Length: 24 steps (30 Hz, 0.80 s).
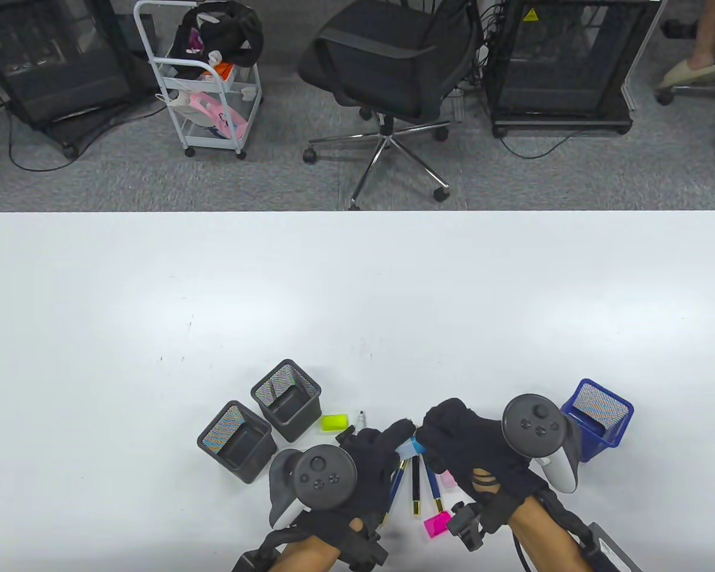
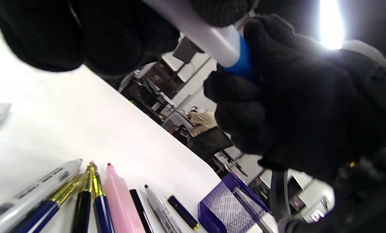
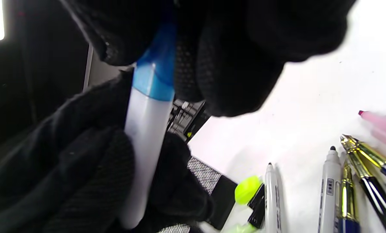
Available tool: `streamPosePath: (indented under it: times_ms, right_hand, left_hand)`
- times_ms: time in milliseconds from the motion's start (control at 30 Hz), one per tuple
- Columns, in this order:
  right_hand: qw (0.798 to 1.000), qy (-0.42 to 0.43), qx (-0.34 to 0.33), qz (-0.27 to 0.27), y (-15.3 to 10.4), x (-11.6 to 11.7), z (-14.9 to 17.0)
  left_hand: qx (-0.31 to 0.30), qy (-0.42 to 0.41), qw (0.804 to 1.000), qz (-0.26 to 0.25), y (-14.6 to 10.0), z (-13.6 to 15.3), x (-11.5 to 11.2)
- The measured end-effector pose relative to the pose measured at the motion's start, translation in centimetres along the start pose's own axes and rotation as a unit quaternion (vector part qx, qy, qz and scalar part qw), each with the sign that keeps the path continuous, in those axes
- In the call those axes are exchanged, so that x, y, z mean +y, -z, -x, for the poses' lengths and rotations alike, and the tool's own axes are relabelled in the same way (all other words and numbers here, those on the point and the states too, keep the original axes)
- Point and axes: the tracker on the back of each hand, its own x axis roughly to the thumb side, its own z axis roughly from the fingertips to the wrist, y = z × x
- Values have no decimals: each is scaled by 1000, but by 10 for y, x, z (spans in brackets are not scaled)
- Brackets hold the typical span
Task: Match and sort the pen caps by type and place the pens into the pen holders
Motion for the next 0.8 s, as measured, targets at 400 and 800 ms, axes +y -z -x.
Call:
streamPosePath:
  times_ms: [400,800]
  right_hand:
    - [980,-133,-24,144,-16,-55,3]
    - [876,-384,100,273,-68,-164,4]
  left_hand:
    - [60,14,998,15,1,31,-5]
    - [67,-6,998,-2,0,34,0]
